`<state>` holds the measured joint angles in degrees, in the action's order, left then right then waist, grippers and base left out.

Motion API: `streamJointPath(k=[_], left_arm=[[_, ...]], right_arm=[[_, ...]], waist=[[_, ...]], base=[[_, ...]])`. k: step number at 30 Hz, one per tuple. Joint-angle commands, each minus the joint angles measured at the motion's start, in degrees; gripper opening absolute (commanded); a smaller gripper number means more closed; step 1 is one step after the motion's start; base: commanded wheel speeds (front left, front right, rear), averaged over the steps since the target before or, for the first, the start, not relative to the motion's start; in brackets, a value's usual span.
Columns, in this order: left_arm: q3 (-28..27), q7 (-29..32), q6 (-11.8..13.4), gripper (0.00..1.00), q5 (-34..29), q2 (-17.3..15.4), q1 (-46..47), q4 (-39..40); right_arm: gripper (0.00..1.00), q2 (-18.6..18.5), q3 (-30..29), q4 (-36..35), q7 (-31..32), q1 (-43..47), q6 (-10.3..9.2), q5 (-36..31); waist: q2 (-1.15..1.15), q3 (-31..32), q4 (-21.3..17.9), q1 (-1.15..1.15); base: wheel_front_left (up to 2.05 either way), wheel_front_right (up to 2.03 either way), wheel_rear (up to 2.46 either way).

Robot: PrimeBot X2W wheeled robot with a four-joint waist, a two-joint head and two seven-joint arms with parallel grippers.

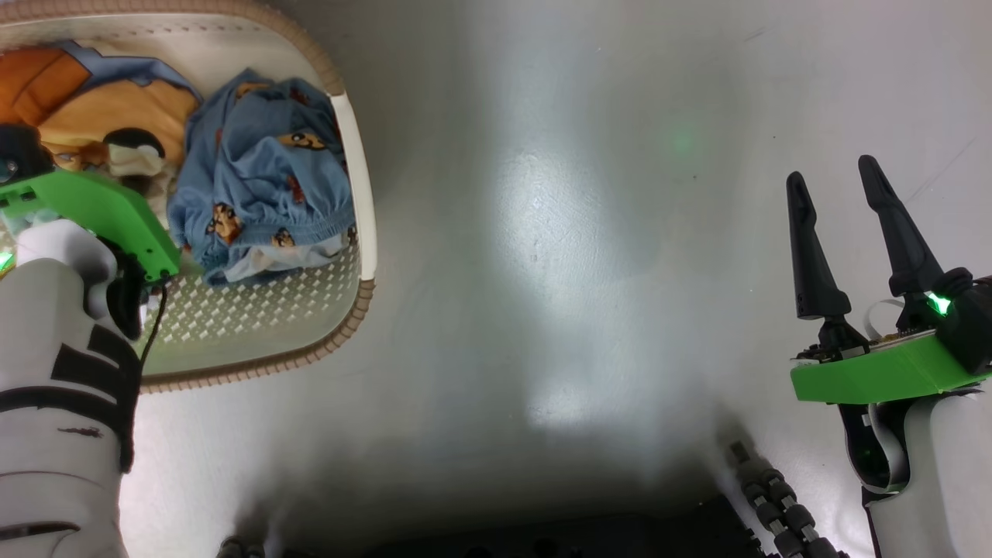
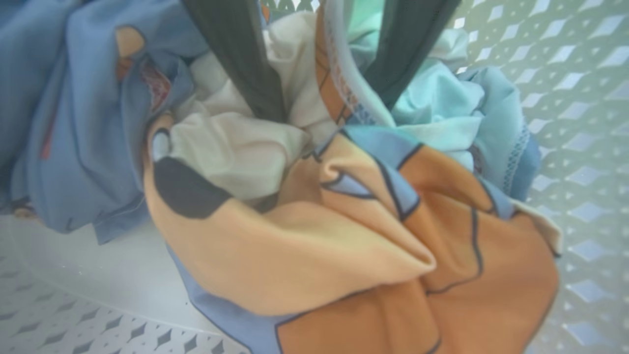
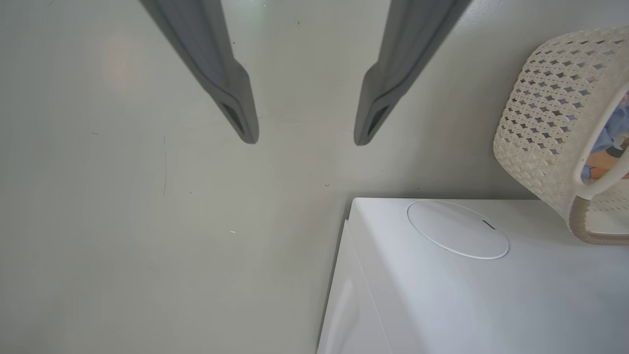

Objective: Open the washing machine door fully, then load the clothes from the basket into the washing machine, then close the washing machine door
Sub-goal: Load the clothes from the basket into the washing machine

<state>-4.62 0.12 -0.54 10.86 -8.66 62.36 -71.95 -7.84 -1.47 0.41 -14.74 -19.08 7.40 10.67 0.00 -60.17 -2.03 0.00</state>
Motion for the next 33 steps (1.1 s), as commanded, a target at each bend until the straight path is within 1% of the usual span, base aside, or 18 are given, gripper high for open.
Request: streamJointPath(k=[1,6,8,15,20,26,27,28,33], left_arm=[[-1.0,0.1,-0.3,0.0,0.7,-2.6,-1.9,-0.1],[-1.7,-1.9,-0.1,0.0,1.9,-2.4,-2.8,-0.5],[-1.5,-4.0,0.1,0.0,1.8,-2.5,-3.7,-0.5],[-1.0,-12.9,-1.4,0.0,2.0,-2.3,-7.8,0.3],[-1.8,-14.9,-2.4,0.0,3.3,-1.3,-12.0,3.0],[-3.7,-15.1,-3.0,0.0,3.9,0.2,-20.0,13.9],[-4.2,-15.1,-3.0,0.0,3.9,0.6,-21.6,15.8],[-4.8,-15.1,-3.0,0.0,3.7,1.5,-24.7,19.8],[-5.9,-15.1,-3.4,0.0,2.9,3.6,-31.2,28.0]], right_arm=[[1.0,0.1,1.2,-1.2,-0.3,2.5,0.09,-0.3],[1.0,0.4,0.6,-1.5,-0.3,2.1,0.09,-0.2],[1.0,0.7,-0.4,-2.0,-0.3,1.8,0.09,0.0],[1.0,0.6,-1.0,-1.6,-0.3,1.1,0.09,0.3],[1.0,0.6,-0.9,-0.5,-0.3,0.9,0.09,0.4],[1.0,0.4,-0.2,1.3,-0.3,1.6,0.09,0.6],[1.0,0.4,-0.1,1.6,-0.3,1.8,0.09,0.7],[1.0,0.4,0.1,2.3,-0.3,2.4,0.09,0.8],[1.0,0.1,0.8,4.0,-0.3,3.8,0.09,1.0]], waist=[[0.0,0.2,-0.2,0.0],[0.0,1.4,-0.3,0.0],[0.0,2.4,-0.3,0.0],[0.0,7.5,-0.4,0.0],[0.0,11.9,-0.2,0.0],[0.0,17.5,0.2,0.0],[0.0,18.5,0.3,0.0],[0.0,20.5,0.7,0.0],[0.0,25.6,1.5,0.0]], base=[[0.0,0.0,0.0],[0.0,0.0,0.0],[0.0,0.0,0.0],[0.0,0.0,0.0],[0.0,0.0,0.0],[0.0,0.0,0.0],[0.0,0.0,0.0],[0.0,0.0,0.0],[0.0,0.0,0.0]])
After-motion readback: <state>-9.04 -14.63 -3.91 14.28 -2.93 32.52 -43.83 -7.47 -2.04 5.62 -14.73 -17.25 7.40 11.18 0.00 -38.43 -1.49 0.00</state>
